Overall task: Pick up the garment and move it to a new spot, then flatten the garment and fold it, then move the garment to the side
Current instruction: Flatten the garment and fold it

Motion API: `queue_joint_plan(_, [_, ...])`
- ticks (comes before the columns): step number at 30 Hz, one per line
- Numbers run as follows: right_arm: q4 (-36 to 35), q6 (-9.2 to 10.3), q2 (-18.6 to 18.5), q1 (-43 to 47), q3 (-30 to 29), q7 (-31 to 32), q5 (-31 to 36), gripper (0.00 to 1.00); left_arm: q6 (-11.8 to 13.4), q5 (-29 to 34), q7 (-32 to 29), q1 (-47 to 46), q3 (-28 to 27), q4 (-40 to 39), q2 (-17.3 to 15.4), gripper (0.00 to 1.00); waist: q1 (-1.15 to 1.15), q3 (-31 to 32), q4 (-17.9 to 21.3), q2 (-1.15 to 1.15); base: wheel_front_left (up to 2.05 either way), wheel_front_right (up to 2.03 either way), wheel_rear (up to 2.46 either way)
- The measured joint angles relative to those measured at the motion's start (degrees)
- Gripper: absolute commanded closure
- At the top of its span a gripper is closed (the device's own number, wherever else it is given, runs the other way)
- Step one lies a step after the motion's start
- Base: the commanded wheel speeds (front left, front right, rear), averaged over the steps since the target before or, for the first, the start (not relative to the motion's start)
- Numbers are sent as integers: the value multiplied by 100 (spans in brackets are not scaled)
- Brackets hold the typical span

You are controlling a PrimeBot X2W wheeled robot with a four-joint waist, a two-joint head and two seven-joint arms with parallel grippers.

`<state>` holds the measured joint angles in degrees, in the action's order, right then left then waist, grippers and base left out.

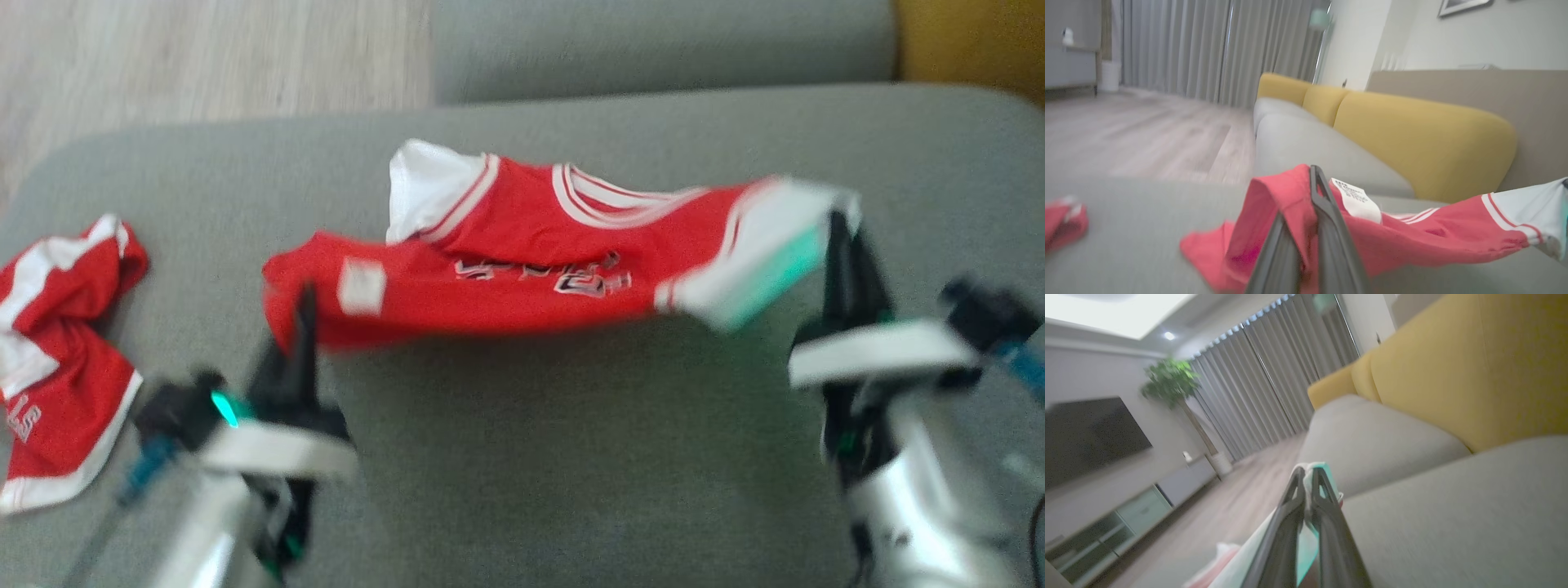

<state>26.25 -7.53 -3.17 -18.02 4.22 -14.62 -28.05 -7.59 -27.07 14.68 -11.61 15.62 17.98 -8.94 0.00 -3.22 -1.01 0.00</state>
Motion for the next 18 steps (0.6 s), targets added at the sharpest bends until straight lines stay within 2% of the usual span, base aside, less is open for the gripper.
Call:
queue_joint_plan(5, [-942, 0, -308, -861, 55, -1, -577, 100, 0, -11, 2, -1178, 116, -630, -592, 100, 0, 408, 163, 0, 0, 0, 0])
queue_joint_plan(10, [-1400, 0, -823, -1817, 212, 8, -988, 100, 0, -70, 4, -2438, 242, -766, -1054, 100, -1, 624, 319, 0, 0, 0, 0])
queue_joint_plan(14, [-1399, 0, -954, -2480, 221, 276, -1128, 100, 0, -292, -240, -3091, 264, -608, -1087, 100, 0, 540, 345, 0, 0, 0, 0])
queue_joint_plan(18, [-1082, 0, -965, -2958, 218, 447, -1116, 100, 0, -361, -472, -3428, 303, -332, -1085, 100, 0, 368, 345, 0, 0, 0, 0])
